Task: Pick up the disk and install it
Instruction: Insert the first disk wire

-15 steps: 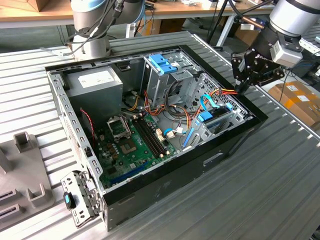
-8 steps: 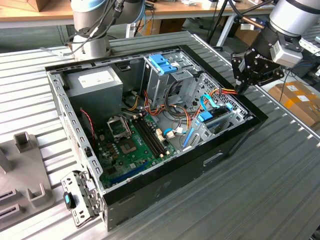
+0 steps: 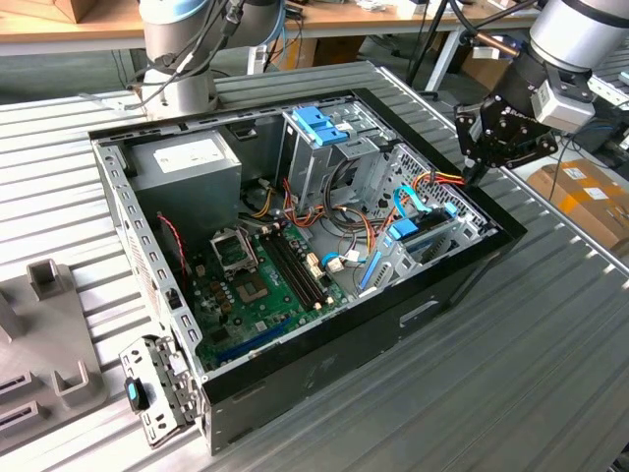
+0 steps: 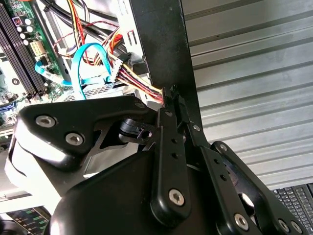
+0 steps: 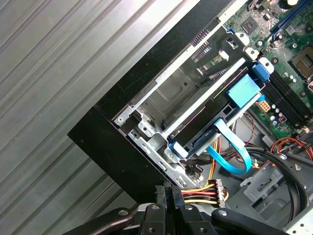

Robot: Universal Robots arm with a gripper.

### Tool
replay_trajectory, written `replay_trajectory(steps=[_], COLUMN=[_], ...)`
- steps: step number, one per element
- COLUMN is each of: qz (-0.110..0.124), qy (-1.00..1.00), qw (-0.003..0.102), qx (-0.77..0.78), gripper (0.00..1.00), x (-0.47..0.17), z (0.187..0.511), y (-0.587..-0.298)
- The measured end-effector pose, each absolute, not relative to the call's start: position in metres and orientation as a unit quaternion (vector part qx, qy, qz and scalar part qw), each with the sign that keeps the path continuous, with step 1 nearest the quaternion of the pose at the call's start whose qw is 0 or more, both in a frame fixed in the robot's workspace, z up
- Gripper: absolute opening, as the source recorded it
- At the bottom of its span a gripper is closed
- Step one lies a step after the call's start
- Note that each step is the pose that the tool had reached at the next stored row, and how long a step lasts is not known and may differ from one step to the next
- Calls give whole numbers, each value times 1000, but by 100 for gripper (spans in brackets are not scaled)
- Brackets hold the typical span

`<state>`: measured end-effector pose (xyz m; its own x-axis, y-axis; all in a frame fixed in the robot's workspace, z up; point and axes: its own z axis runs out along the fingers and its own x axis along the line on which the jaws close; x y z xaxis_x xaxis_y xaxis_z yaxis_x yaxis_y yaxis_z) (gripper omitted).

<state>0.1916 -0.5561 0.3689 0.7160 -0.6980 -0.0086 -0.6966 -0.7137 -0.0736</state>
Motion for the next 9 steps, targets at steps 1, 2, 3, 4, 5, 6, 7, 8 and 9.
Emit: replay_trajectory(steps=[1,2,3,4,5,6,7,8,9], qz=[-10,-10,-10,-10,-10,-10,-10,-10,-10], qy=[377,377,377,377,377,377,377,377,377], qw=[36,36,36,36,36,36,36,36,36], qx=[-926,-926,-926,-926,-926,-926,-926,-926,-926], gripper=[16,16,16,16,16,16,16,16,16], x=[192,192,192,192,192,192,192,192,192], z=[369,369,369,369,370,371,373,375,376], y=[-556,-556,-556,-556,-556,-556,-556,-556,-556])
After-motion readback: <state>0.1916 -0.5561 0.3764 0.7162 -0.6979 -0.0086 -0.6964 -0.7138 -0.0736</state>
